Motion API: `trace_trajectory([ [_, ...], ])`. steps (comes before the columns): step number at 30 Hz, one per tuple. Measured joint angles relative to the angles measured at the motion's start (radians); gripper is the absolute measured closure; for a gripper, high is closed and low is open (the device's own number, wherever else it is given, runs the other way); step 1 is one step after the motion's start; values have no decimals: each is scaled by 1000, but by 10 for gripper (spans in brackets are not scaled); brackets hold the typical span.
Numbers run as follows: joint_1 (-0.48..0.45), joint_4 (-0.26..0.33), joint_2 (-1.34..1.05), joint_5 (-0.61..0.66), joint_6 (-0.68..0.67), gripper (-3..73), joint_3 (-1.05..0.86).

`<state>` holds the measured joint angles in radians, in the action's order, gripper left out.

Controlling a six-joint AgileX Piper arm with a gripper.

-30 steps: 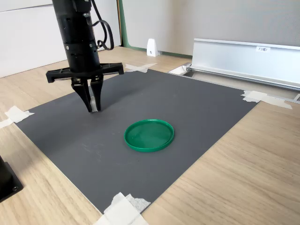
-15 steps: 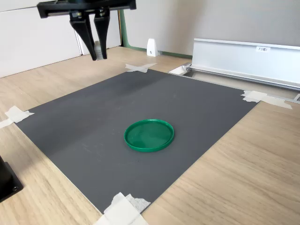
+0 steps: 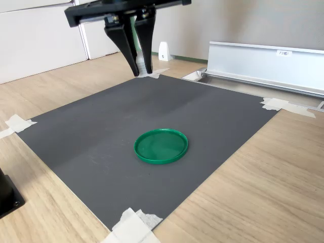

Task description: Grasp a white terminal and put it on the green lid.

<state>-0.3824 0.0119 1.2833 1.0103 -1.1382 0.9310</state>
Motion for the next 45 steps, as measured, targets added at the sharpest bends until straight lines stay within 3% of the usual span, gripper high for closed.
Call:
trace_trajectory([
  [10,-71,-12,91,-201,-6,605,-132],
  [27,-71,-18,281,-263,-6,582,-133],
  [31,-71,-20,290,-269,-6,484,-133],
  [39,-71,-19,282,-299,18,144,-133],
  [41,-71,-12,249,-296,41,100,-131],
  [45,-36,3,161,-274,129,85,-96],
])
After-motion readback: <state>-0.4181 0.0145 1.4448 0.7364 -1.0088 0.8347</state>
